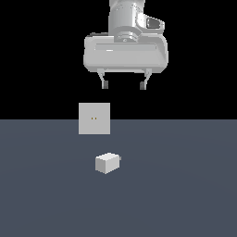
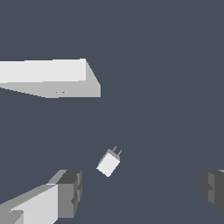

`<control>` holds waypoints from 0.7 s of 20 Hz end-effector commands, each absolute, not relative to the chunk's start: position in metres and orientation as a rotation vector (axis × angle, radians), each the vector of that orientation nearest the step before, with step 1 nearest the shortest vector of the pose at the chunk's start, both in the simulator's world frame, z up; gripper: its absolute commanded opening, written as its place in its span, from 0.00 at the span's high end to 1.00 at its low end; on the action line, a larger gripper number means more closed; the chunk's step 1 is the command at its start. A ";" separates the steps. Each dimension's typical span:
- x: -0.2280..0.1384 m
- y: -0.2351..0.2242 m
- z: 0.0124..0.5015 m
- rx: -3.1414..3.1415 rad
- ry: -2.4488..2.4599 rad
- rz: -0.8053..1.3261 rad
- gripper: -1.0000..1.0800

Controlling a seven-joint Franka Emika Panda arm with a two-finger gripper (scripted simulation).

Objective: Plug the charger into the wall socket.

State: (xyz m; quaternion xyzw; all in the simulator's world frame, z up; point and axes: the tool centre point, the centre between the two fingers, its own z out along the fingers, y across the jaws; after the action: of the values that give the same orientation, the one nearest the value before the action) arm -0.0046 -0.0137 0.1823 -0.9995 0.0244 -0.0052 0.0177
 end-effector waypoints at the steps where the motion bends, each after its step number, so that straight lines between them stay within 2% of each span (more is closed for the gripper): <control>1: -0.005 -0.014 0.182 -3.105 0.076 -0.016 0.04; 14: -0.016 -0.011 0.169 -3.117 0.195 -0.086 0.04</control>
State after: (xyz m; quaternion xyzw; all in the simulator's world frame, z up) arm -0.0134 -0.0114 0.1721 -0.9982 0.0548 -0.0231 0.0104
